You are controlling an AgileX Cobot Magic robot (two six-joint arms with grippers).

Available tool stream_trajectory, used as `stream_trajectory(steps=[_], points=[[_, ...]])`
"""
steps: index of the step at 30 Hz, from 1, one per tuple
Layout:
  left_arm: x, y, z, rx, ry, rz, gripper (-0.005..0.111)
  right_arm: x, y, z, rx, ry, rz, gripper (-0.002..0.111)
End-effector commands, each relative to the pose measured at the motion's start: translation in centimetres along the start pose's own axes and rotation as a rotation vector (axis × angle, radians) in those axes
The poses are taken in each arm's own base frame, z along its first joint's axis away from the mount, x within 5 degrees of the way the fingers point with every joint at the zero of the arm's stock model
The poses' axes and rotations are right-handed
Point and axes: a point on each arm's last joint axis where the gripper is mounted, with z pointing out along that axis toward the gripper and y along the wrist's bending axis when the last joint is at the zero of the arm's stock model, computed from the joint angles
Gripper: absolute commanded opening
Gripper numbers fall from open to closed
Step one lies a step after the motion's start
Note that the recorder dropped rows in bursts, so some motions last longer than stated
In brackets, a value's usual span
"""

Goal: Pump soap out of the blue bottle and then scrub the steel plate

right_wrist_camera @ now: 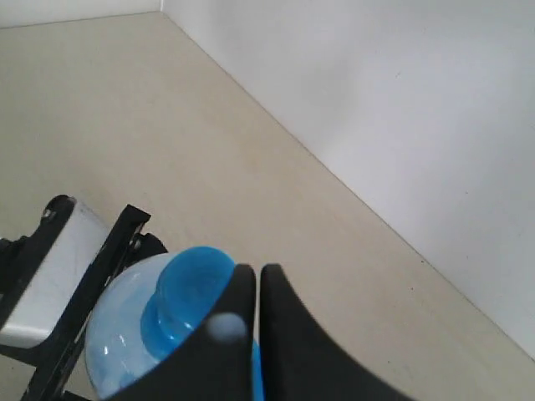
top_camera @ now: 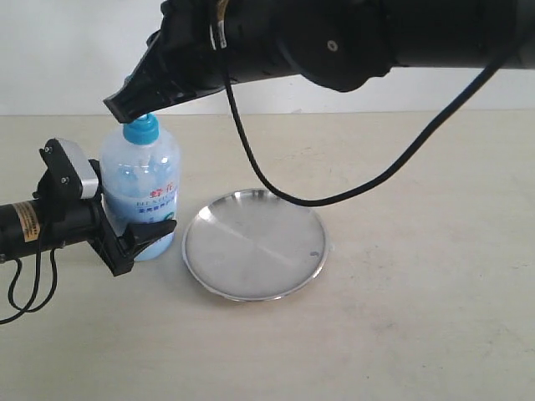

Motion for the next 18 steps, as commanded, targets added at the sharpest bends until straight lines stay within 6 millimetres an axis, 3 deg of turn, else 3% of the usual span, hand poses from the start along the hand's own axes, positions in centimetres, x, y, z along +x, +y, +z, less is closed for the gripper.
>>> stream_trajectory(steps=[1, 18], points=[[0.5, -0.2, 0.0, 0.016, 0.052, 0.026, 0.004, -0.4, -0.3, -0.2, 0.006, -0.027, 0.012, 0.0], [0.5, -0.2, 0.0, 0.016, 0.052, 0.026, 0.004, 0.2, 0.4, 1.1, -0.021, -0.043, 0.079, 0.0]])
